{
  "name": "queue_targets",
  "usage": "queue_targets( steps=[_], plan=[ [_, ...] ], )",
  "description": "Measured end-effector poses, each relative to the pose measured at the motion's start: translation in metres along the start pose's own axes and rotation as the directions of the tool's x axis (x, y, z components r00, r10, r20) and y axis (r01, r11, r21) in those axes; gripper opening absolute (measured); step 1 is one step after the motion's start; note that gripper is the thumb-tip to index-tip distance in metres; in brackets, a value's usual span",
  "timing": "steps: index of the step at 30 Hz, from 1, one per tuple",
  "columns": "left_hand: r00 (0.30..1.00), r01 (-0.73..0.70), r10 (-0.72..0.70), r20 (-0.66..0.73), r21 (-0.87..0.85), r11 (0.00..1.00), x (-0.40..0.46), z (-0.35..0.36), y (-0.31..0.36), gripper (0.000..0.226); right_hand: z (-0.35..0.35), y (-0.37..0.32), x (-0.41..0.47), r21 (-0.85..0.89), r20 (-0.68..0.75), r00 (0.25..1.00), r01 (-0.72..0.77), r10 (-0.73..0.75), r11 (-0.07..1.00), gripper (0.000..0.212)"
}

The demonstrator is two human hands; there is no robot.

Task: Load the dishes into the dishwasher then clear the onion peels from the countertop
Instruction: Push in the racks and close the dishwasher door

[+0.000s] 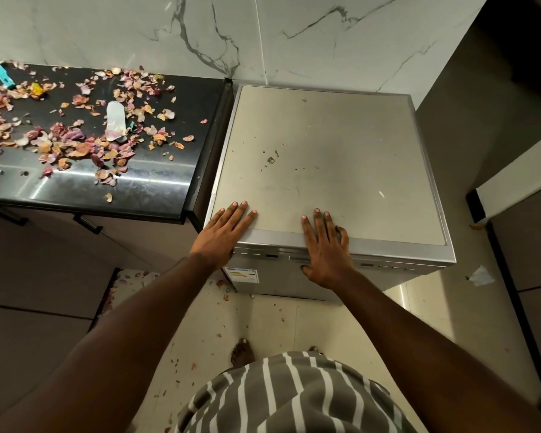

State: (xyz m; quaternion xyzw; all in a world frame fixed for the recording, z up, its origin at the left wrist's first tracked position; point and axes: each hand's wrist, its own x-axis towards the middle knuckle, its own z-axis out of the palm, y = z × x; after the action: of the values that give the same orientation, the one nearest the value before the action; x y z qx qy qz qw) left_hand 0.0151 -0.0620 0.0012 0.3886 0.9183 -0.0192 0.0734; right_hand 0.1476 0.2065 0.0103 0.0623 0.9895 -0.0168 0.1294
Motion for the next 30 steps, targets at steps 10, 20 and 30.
queue_targets(
  steps=[10,20,30],
  plan=[
    [1.000,0.002,-0.002,-0.019,0.029,1.000,0.001,0.002,0.000,0.118,-0.001,-0.001,0.000,0.023,0.008,1.000,0.003,-0.003,1.000,0.130],
    [1.000,-0.019,0.020,-0.021,0.041,0.999,0.002,0.003,-0.001,0.130,-0.005,-0.002,-0.001,0.039,0.013,1.000,0.010,-0.011,0.999,0.127],
    [1.000,-0.029,0.029,-0.005,-0.041,0.999,0.002,-0.006,0.000,0.123,-0.006,-0.017,0.004,0.026,0.001,0.997,-0.074,0.074,0.997,0.129]
  ],
)
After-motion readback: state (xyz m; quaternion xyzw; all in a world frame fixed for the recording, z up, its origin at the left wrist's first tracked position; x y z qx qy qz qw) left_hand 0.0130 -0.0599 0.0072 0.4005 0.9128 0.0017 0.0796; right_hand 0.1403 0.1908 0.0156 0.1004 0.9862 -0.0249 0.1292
